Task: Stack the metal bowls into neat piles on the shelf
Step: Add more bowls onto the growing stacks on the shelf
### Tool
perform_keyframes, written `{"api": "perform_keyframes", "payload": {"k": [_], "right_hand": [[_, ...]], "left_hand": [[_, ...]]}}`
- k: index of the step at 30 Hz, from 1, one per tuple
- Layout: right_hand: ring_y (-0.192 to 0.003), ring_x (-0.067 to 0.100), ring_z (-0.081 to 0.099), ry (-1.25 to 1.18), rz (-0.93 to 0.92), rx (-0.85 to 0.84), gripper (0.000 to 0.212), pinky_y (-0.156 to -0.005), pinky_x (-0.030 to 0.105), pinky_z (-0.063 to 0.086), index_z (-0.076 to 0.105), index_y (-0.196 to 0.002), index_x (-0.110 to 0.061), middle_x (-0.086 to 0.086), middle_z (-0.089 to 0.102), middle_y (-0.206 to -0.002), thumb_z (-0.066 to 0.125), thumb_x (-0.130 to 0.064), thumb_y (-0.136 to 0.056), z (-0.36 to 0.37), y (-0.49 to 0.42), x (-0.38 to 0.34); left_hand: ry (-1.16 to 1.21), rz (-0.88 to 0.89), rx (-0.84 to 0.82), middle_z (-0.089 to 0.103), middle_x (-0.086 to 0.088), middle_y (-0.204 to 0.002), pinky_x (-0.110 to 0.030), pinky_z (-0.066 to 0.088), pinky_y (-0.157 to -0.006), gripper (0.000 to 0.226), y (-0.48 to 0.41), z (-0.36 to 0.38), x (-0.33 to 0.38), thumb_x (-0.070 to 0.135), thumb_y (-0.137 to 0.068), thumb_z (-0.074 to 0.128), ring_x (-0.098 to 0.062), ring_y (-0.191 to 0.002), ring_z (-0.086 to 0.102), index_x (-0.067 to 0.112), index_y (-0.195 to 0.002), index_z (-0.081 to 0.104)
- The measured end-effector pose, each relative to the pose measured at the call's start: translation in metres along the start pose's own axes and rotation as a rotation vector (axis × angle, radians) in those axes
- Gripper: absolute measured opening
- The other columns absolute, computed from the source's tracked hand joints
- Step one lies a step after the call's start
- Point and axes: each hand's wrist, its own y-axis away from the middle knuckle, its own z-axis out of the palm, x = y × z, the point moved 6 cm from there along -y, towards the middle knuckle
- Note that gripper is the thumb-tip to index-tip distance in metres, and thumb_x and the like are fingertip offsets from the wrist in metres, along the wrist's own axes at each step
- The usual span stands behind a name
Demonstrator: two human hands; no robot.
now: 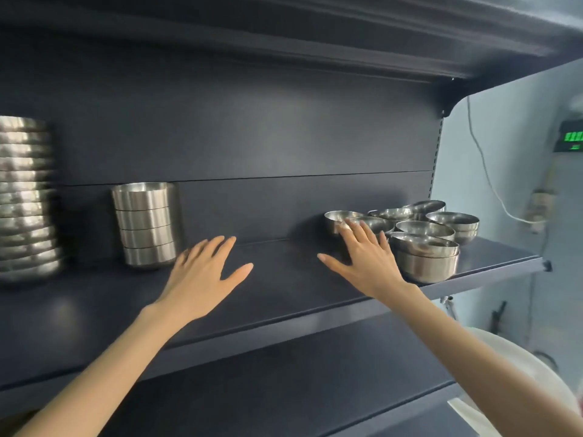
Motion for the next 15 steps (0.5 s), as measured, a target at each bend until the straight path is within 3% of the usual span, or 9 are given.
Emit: {"api": "perform_keyframes", "payload": {"k": [6, 10, 15], "right_hand": [[-0.15, 0.022, 0.009, 0.004, 0.097, 0.082, 0.078, -0.118, 0.053, 0.008, 0.025, -0.151, -0.027, -0.002, 0.018, -0.161, 0.039, -0.07, -0.087, -0.022, -0.001, 0.056], [-0.148, 0.021, 0.018, -0.036, 0.206, 0.121, 0.088, -0.118, 0.055, 0.013, 0.032, -0.147, -0.029, -0.004, 0.025, -0.158, 0.029, -0.08, -0.076, -0.034, 0.006, 0.098], [-0.141, 0.015, 0.031, -0.272, 0.232, 0.023, 0.093, -0.116, 0.048, 0.026, 0.043, -0.139, -0.033, -0.011, 0.038, -0.147, 0.043, -0.089, -0.065, -0.039, 0.011, 0.145]], "left_hand": [[0.151, 0.182, -0.022, 0.018, 0.008, -0.159, -0.036, 0.015, -0.116, 0.069, -0.044, 0.022, 0.075, 0.061, -0.095, 0.025, -0.013, -0.146, 0.014, 0.025, -0.154, 0.015], [0.217, 0.301, -0.053, 0.02, 0.007, -0.159, -0.033, 0.016, -0.115, 0.068, -0.06, 0.033, 0.124, 0.059, -0.097, 0.027, -0.012, -0.146, 0.017, 0.023, -0.153, 0.017], [0.298, 0.369, -0.042, 0.023, 0.008, -0.158, -0.035, 0.021, -0.113, 0.066, -0.083, 0.032, 0.18, 0.058, -0.097, 0.03, -0.013, -0.144, 0.021, 0.024, -0.152, 0.021]]}}
